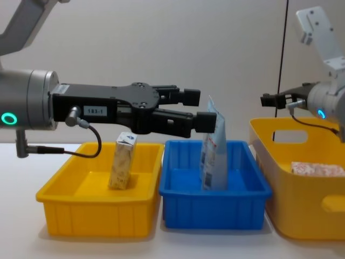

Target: Bimanual collaborative sorting of washing and personal care products

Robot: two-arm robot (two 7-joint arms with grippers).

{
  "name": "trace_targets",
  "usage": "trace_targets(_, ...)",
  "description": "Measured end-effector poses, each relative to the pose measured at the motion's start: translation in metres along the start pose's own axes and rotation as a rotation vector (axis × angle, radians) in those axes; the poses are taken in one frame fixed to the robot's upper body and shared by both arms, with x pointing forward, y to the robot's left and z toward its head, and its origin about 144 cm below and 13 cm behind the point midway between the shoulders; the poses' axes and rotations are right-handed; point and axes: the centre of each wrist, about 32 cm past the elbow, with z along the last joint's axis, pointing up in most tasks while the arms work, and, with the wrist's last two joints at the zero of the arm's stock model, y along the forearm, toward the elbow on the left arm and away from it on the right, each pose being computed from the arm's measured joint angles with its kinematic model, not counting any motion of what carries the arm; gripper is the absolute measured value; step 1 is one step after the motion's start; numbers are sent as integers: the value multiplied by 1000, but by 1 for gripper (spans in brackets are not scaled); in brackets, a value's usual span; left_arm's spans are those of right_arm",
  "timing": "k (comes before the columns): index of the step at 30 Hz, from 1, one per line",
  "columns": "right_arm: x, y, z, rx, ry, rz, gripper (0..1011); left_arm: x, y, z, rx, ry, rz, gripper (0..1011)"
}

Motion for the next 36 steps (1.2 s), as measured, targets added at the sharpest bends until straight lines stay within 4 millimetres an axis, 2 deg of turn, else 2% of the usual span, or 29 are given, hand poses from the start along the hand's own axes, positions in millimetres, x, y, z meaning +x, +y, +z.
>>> trace_targets(7,6,-17,8,33,22,66,1004,0,0,0,0,0,0,1001)
trace_targets(16,15,-52,15,71,48,149,1004,0,0,0,0,0,0,1001)
trace_targets(25,18,-87,10,76,57,214,1004,0,0,0,0,0,0,1001)
trace_targets(36,18,-117,1,63,57,270,1004,0,0,0,0,0,0,1001)
